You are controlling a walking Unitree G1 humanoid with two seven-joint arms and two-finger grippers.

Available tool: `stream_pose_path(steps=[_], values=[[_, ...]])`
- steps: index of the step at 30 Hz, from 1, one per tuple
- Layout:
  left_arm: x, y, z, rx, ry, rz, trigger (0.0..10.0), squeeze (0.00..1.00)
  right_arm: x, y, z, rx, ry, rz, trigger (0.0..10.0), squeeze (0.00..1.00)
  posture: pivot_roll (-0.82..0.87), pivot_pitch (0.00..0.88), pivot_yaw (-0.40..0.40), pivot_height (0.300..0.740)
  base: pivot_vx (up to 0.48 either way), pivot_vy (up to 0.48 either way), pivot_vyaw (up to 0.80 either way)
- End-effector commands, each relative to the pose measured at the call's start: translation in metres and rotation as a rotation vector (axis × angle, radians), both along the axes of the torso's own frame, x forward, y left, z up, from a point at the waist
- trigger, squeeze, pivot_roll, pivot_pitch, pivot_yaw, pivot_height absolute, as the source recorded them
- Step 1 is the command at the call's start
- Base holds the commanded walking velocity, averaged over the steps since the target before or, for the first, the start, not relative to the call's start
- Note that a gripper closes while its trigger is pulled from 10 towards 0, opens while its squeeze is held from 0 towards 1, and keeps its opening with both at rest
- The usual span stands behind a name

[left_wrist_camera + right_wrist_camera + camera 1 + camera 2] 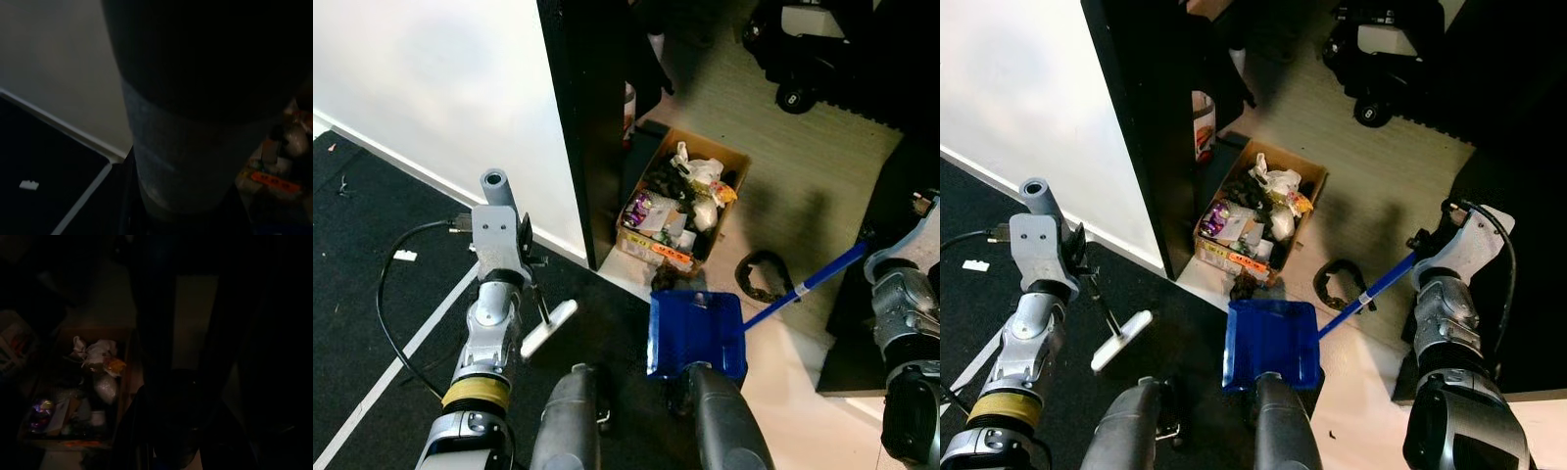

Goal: Sweep floor

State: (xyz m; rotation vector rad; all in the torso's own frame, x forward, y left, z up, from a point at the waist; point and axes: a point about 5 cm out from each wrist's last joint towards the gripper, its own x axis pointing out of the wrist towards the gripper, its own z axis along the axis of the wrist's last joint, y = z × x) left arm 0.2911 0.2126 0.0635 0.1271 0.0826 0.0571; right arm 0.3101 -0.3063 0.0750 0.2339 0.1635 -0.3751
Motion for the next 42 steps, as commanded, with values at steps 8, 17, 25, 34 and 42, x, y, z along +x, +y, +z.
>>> stream_pose_path(steps=[8, 17, 25, 34, 42], values=[[-0.003, 0.004, -0.004, 0.023, 0.001, 0.01, 10.0, 0.0, 0.008, -0.014, 0.023, 0.008, -0.026, 0.05, 10.0, 0.0, 0.04, 0.104, -0.042, 0.74, 0.0, 0.0, 0.0], [-0.005, 0.009, -0.004, 0.025, 0.002, 0.017, 10.0, 0.0, 0.0, -0.063, 0.057, -0.088, 0.022, -0.034, 10.0, 0.0, 0.04, 0.105, -0.041, 0.74, 0.0, 0.0, 0.0], [-0.005, 0.01, -0.004, 0.024, 0.001, 0.018, 10.0, 0.0, -0.006, -0.087, 0.081, -0.157, -0.023, -0.132, 10.0, 0.0, 0.04, 0.108, -0.044, 0.74, 0.0, 0.0, 0.0], [-0.001, 0.012, -0.003, 0.035, -0.014, 0.036, 10.0, 0.0, 0.006, -0.043, 0.037, -0.081, 0.044, -0.069, 10.0, 0.0, 0.04, 0.144, -0.046, 0.74, 0.0, 0.0, 0.0], [0.004, 0.024, 0.01, 0.059, -0.088, 0.146, 10.0, 0.0, 0.003, -0.026, 0.013, -0.029, 0.077, -0.207, 10.0, 0.0, 0.05, 0.219, -0.062, 0.74, 0.0, 0.0, 0.0]])
